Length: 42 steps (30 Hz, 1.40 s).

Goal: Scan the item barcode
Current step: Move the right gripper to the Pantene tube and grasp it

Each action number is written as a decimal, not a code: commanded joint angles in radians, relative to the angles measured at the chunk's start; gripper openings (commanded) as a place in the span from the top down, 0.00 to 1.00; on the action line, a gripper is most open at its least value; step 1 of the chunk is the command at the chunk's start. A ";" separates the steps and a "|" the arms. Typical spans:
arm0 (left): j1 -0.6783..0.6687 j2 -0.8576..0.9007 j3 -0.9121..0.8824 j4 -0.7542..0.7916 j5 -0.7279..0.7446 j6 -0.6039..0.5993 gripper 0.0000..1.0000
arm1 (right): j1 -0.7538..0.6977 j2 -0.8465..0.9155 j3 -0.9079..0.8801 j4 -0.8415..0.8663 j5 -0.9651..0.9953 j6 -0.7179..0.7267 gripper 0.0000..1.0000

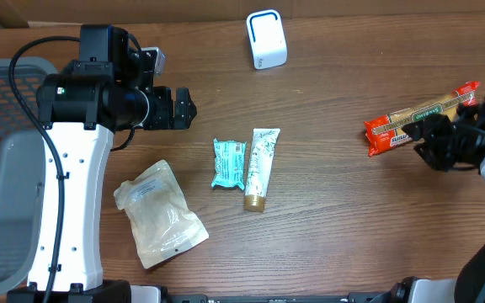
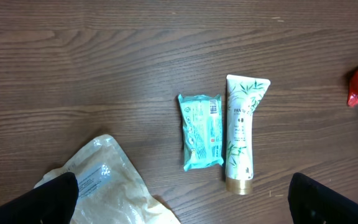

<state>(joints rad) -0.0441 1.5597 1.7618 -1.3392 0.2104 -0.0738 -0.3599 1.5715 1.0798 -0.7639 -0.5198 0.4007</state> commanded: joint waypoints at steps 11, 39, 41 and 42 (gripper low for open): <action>0.002 -0.024 0.027 0.001 0.016 0.019 0.00 | 0.539 -0.021 0.106 0.084 -0.121 -0.193 0.00; 0.002 -0.024 0.027 0.001 0.016 0.019 0.01 | 0.815 0.421 0.105 0.190 -0.180 -0.082 0.01; 0.002 -0.024 0.027 0.001 0.016 0.019 0.00 | 0.815 0.434 0.105 0.196 -0.204 -0.081 0.07; 0.002 -0.024 0.027 0.001 0.016 0.019 0.00 | 0.815 0.437 0.105 0.200 -0.211 -0.077 0.11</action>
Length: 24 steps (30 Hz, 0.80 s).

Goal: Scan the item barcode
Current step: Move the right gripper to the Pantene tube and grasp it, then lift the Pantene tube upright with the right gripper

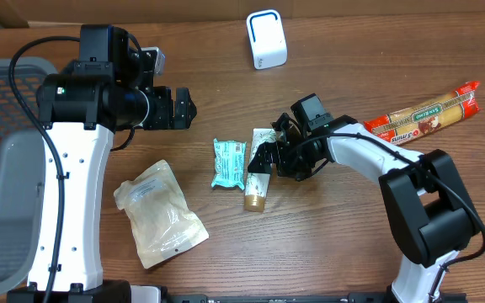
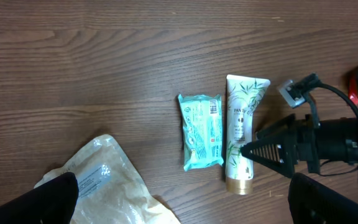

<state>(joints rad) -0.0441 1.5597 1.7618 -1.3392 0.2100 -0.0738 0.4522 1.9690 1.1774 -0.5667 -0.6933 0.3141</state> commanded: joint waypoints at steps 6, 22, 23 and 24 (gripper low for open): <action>0.002 -0.024 0.027 0.001 0.016 0.019 0.00 | 0.008 0.041 0.006 0.005 -0.037 0.037 0.37; 0.002 -0.024 0.027 0.001 0.016 0.019 0.00 | 0.035 0.042 0.005 0.022 0.001 0.115 0.25; 0.002 -0.024 0.027 0.001 0.016 0.019 0.00 | 0.042 0.042 0.001 0.024 0.025 0.137 0.28; 0.002 -0.024 0.027 0.001 0.016 0.019 0.00 | 0.048 0.042 -0.002 0.024 0.047 0.156 0.32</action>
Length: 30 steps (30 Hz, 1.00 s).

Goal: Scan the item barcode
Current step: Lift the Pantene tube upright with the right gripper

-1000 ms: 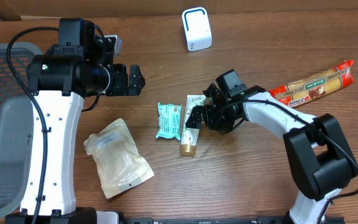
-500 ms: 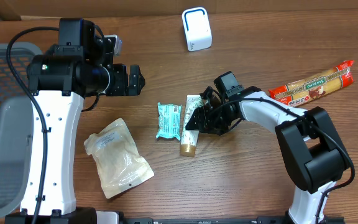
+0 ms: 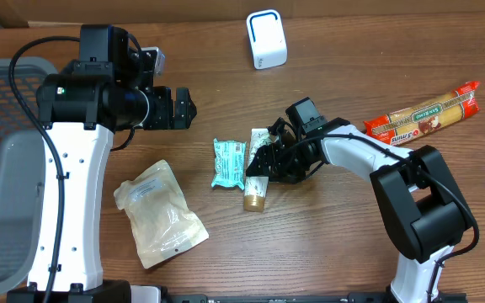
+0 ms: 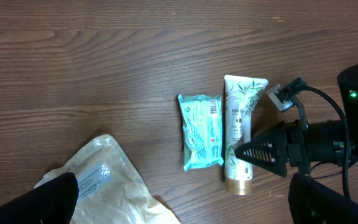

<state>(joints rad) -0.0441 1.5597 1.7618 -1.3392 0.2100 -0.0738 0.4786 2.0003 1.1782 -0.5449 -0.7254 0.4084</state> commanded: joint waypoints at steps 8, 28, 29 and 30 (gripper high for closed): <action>0.002 -0.024 0.027 0.001 0.016 0.019 0.00 | 0.033 0.010 -0.008 0.013 0.094 0.071 0.78; 0.002 -0.024 0.027 0.001 0.016 0.019 0.00 | 0.183 -0.157 0.169 -0.533 1.214 0.043 0.96; 0.002 -0.024 0.027 0.001 0.016 0.019 0.00 | 0.199 -0.150 0.169 -0.548 1.241 0.043 0.96; 0.002 -0.024 0.027 0.001 0.016 0.019 0.00 | 0.213 -0.137 0.169 -0.558 1.257 0.044 0.96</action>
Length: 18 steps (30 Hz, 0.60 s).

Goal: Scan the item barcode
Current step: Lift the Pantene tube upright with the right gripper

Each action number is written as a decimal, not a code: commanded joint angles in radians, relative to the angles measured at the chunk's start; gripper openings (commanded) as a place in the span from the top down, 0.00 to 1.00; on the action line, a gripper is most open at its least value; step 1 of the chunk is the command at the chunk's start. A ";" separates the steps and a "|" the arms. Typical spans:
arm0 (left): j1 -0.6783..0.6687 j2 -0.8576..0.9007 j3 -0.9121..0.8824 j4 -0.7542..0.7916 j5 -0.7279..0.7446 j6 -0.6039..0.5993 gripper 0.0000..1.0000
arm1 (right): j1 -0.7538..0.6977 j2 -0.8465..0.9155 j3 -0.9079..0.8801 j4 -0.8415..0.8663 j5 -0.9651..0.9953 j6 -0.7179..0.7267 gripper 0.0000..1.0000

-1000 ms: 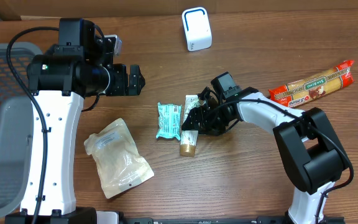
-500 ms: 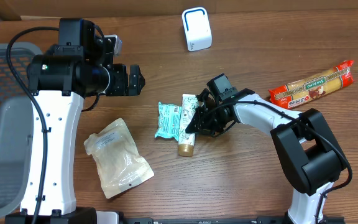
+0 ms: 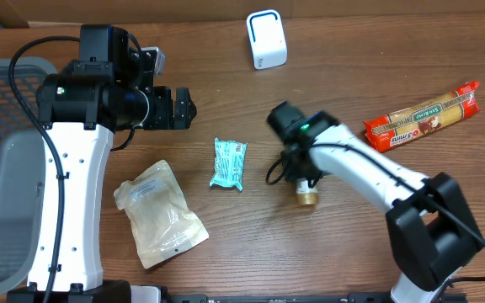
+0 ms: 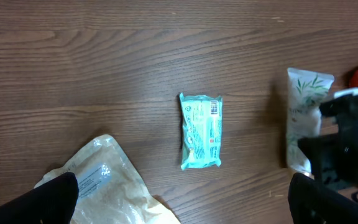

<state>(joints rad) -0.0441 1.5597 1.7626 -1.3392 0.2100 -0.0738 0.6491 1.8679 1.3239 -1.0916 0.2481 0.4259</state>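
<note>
A white tube with a leaf print and gold cap [image 4: 302, 112] lies to the right of a teal packet [image 4: 201, 130] on the wooden table. My right gripper [image 3: 301, 172] is shut on the tube's lower half. From overhead only the gold cap [image 3: 308, 198] shows below the gripper. The white barcode scanner [image 3: 266, 39] stands at the back of the table. My left gripper [image 3: 182, 108] hangs open above the table's left side, away from the items, its two dark fingertips [image 4: 42, 199] at the bottom corners of the left wrist view.
A clear pouch [image 3: 158, 212] lies front left. A red snack pack [image 3: 423, 116] lies at the right. A grey basket stands at the left edge. The teal packet [image 3: 228, 163] lies mid-table.
The tube has moved right, away from the teal packet it lay beside. My right gripper, then at the tube's side, is now shut on it. The left arm is unchanged.
My right gripper was first at the far right by the red snack pack. Then it was at the tube beside the teal packet, jaws against it. Now it holds the tube, shifted right. The left arm stayed still and open throughout.
</note>
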 commanded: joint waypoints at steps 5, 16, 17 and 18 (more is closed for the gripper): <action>0.002 -0.024 0.027 0.001 0.016 0.019 0.00 | 0.068 0.056 0.023 -0.013 0.281 0.027 0.96; 0.003 -0.024 0.027 0.001 0.016 0.019 0.00 | 0.069 0.068 0.024 0.026 -0.079 0.022 0.61; 0.003 -0.024 0.027 0.001 0.016 0.019 0.00 | 0.069 0.068 0.024 0.033 -0.100 0.021 0.61; 0.003 -0.024 0.027 0.001 0.016 0.019 0.00 | 0.069 0.068 0.024 0.040 -0.117 0.018 0.61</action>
<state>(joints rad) -0.0441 1.5593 1.7626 -1.3392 0.2104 -0.0738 0.7197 1.9430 1.3247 -1.0660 0.2478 0.4442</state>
